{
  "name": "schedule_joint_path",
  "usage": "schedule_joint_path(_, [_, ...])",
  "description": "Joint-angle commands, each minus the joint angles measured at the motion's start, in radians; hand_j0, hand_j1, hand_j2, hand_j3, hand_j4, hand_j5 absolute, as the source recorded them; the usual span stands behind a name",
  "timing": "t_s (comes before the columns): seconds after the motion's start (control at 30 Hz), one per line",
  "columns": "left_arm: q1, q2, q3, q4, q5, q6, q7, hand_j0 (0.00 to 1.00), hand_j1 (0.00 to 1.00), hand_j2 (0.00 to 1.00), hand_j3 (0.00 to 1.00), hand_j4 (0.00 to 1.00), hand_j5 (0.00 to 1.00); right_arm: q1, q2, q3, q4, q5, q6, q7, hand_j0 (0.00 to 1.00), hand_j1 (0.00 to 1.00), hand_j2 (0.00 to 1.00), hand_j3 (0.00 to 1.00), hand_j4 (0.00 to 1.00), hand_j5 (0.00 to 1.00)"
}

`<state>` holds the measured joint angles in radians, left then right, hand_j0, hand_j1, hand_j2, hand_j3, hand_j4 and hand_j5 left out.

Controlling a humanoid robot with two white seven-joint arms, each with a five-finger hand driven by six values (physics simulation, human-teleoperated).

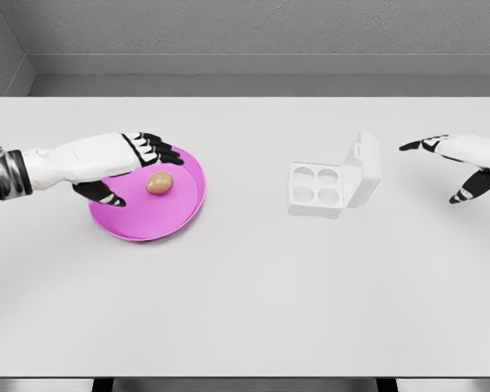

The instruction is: Pack egg into the box and close the box lid

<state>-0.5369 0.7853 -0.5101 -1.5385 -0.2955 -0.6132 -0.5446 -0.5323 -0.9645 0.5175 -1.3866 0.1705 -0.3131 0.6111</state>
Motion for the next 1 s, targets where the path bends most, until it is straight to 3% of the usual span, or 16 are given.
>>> schedule_joint_path(0.0, [0.0,-0.024,-0.016,0.04,0.007,0.002,-0.012,1.0,1.0,1.0,1.0,1.0,1.0,0.0,0.001,0.012,0.003,-0.009,0.015,0.0,1.0,1.0,1.0,1.0,1.0,1.0])
schedule_joint_path(0.17, [-0.014,-0.043,-0.016,0.075,0.007,0.002,-0.009,1.0,1.0,1.0,1.0,1.0,1.0,-0.008,-0.008,0.012,0.001,-0.008,-0.007,0.0,1.0,1.0,1.0,1.0,1.0,1.0])
schedule_joint_path(0.27, [-0.015,-0.041,-0.015,0.075,0.009,0.002,-0.008,1.0,1.0,1.0,1.0,1.0,1.0,-0.002,-0.042,0.015,0.003,-0.006,-0.09,0.0,1.0,1.0,1.0,1.0,1.0,1.0])
schedule_joint_path(0.33, [-0.02,-0.035,-0.007,0.077,0.01,0.002,-0.008,1.0,1.0,1.0,1.0,1.0,1.0,-0.002,-0.057,0.013,0.001,-0.003,-0.093,0.0,1.0,1.0,1.0,1.0,1.0,1.0])
schedule_joint_path(0.43, [-0.038,-0.044,-0.011,0.135,0.001,0.002,-0.008,1.0,1.0,1.0,1.0,1.0,1.0,-0.002,-0.071,0.018,-0.002,-0.003,-0.096,0.0,1.0,1.0,1.0,1.0,1.0,1.0])
schedule_joint_path(0.53, [-0.043,-0.077,-0.016,0.192,-0.007,0.002,-0.008,1.0,1.0,1.0,1.0,1.0,1.0,0.002,-0.082,0.015,0.006,-0.005,-0.222,0.0,1.0,1.0,1.0,1.0,1.0,1.0])
schedule_joint_path(0.7, [-0.043,-0.147,-0.018,0.265,-0.039,0.002,-0.009,1.0,1.0,1.0,1.0,1.0,1.0,-0.006,-0.082,0.01,0.008,-0.005,-0.224,0.0,1.0,1.0,1.0,1.0,1.0,1.0])
schedule_joint_path(0.97, [-0.075,-0.17,-0.018,0.32,-0.044,0.002,-0.009,1.0,1.0,1.0,1.0,1.0,1.0,-0.012,-0.08,0.01,0.003,-0.003,-0.225,0.0,1.0,1.0,1.0,1.0,1.0,1.0])
